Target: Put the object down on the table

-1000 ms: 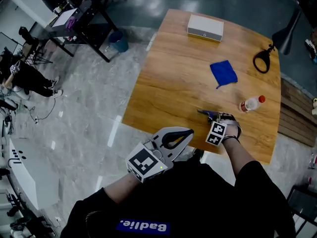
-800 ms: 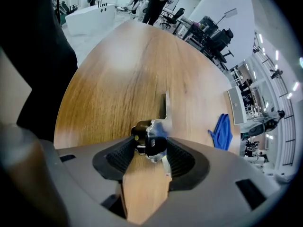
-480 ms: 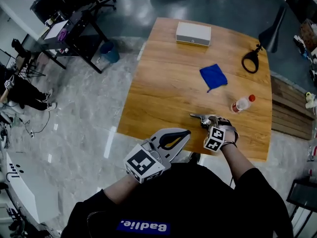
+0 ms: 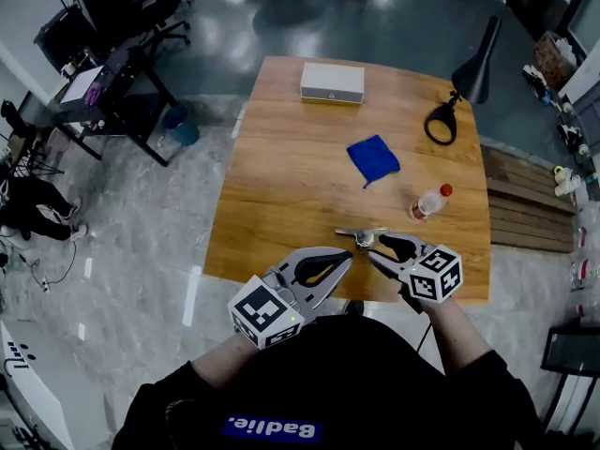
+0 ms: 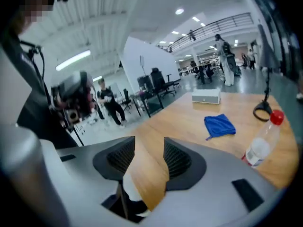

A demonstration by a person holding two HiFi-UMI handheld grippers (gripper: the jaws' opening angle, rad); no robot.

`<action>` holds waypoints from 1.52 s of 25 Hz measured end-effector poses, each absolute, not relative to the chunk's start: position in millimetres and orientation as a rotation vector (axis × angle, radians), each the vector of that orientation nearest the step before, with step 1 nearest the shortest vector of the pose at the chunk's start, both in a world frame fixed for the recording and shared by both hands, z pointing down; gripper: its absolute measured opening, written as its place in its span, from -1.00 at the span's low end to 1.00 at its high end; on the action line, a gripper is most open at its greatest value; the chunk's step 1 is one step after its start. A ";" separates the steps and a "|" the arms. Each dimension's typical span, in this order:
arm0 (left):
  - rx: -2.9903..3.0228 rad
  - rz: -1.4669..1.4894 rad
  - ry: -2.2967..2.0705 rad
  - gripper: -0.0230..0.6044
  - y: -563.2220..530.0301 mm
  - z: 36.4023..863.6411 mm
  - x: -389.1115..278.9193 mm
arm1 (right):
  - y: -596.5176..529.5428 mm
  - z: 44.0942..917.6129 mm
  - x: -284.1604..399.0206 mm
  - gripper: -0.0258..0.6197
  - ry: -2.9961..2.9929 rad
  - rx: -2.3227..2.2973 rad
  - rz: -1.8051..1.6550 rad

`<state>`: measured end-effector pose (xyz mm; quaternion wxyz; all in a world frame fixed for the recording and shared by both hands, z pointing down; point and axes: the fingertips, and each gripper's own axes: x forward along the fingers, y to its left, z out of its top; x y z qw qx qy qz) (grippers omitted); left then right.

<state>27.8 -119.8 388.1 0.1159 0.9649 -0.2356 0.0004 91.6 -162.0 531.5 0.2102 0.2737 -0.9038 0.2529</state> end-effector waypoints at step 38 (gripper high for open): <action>2.847 0.020 -0.611 -0.92 -117.1 387.8 52.2 | -129.4 403.2 74.3 -0.91 -2.928 0.701 0.555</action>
